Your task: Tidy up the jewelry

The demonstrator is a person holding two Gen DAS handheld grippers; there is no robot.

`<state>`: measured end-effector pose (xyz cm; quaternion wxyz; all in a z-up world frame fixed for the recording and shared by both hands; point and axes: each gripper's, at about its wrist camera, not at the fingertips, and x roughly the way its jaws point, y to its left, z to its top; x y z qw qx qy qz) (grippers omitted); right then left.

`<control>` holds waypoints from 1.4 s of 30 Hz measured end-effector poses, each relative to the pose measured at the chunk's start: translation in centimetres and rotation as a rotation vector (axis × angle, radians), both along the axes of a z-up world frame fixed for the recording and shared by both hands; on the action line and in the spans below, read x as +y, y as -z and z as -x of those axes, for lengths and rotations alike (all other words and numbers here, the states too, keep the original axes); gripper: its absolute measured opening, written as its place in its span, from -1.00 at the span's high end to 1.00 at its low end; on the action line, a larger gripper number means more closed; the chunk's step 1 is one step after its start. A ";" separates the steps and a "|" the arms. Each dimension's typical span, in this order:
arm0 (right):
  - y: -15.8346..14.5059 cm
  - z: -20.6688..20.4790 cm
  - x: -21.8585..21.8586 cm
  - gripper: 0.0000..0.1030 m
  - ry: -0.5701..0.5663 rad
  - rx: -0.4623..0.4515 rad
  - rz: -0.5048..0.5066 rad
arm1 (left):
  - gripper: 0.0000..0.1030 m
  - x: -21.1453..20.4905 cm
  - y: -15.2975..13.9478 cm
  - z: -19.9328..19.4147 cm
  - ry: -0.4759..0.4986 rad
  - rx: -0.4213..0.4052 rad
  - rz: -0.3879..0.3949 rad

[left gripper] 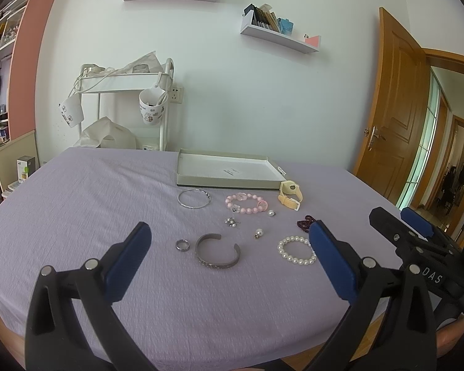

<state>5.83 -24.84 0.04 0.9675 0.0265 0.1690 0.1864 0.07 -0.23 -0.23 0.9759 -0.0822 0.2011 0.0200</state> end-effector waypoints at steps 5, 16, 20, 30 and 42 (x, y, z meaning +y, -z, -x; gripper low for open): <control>0.1 0.0 0.0 -0.97 0.000 0.000 -0.001 | -0.97 0.0 0.2 -0.1 0.000 -0.001 0.001; 0.1 0.1 0.0 -0.97 -0.001 -0.001 -0.001 | -0.97 0.1 0.2 -0.1 0.001 -0.001 0.001; 0.2 0.1 0.0 -0.97 0.000 0.000 -0.003 | -0.97 0.0 0.2 -0.1 -0.001 0.000 0.001; 0.4 0.0 0.0 -0.97 0.003 0.004 -0.004 | -0.97 0.1 0.4 0.0 -0.001 0.002 0.002; 0.6 0.0 0.0 -0.97 -0.001 0.007 -0.006 | -0.97 0.3 0.6 0.0 -0.001 0.003 0.004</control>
